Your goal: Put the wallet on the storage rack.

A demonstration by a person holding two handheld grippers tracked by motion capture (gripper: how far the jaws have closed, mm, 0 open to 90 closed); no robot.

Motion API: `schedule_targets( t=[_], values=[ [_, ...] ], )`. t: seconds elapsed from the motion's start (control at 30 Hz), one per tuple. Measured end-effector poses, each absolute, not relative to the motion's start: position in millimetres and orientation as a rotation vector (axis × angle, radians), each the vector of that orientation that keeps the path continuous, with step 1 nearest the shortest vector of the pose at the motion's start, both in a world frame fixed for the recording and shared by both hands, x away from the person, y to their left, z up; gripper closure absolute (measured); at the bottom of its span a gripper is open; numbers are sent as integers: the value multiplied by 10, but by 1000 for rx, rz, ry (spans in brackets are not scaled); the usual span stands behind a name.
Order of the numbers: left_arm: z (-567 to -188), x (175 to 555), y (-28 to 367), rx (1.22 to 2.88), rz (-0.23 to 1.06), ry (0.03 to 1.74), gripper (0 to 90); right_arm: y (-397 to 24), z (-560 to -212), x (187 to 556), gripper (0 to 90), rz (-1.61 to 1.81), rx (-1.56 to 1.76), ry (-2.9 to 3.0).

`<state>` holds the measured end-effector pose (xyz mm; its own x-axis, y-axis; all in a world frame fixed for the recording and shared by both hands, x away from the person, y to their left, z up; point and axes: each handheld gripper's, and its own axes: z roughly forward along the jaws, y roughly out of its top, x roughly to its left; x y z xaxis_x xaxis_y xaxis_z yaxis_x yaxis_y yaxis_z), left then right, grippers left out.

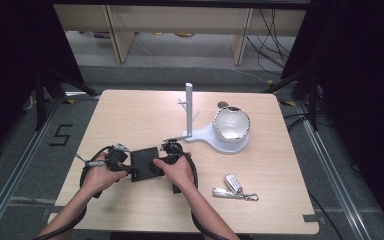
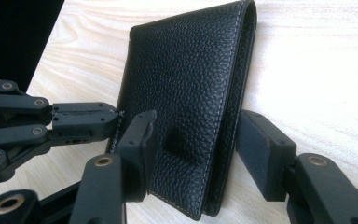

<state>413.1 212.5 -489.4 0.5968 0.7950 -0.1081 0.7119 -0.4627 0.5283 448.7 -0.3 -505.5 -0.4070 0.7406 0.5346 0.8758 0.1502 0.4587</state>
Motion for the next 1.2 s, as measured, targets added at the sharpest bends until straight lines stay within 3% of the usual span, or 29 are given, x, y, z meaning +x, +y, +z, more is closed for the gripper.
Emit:
schedule_targets(
  t=[0.6,1.2],
  values=[
    [-4908,4068,2096,2294,281,1175,890,-35,-5036,4467,541,-1007,-1680,-2127],
    [-4930,4075,2156,2233,232,1210,891,-63,-5086,4453,592,-976,-1615,-2000]
  ],
)
